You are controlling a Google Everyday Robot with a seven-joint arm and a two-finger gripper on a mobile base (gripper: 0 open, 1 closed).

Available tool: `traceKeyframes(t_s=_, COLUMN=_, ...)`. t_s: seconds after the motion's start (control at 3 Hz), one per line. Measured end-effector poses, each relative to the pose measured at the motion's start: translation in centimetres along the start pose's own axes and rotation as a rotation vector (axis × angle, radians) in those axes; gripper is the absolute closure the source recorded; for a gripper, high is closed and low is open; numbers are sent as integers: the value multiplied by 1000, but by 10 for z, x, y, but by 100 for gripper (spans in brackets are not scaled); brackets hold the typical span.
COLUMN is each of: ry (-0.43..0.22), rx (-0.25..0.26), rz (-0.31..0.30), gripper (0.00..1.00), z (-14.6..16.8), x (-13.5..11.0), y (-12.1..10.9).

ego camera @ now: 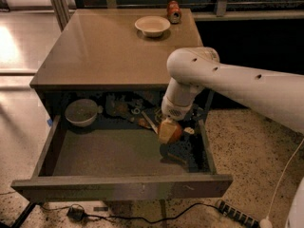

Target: Pick apple from top drawer and place on counter

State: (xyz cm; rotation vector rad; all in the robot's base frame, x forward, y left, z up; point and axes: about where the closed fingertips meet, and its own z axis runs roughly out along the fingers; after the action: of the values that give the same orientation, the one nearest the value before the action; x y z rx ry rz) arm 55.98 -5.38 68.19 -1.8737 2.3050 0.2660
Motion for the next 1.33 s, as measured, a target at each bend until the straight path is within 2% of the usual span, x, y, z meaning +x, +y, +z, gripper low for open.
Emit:
traceKeyframes(t_s=0.33, ry=-17, rx=100, rz=28, gripper=100, z=-38, x=8, y=7)
traceKeyframes(t_s=0.67, ry=-30, rx=238, rz=40, gripper=100, z=-86, x=15, y=22)
traceKeyframes(t_s=1.0, ry=-35, rx=283, rz=32, gripper=100, z=-107, x=12, y=28)
traceKeyframes(t_s=1.33, ry=-41, rx=324, rz=29, gripper=100, z=-115, x=2, y=20)
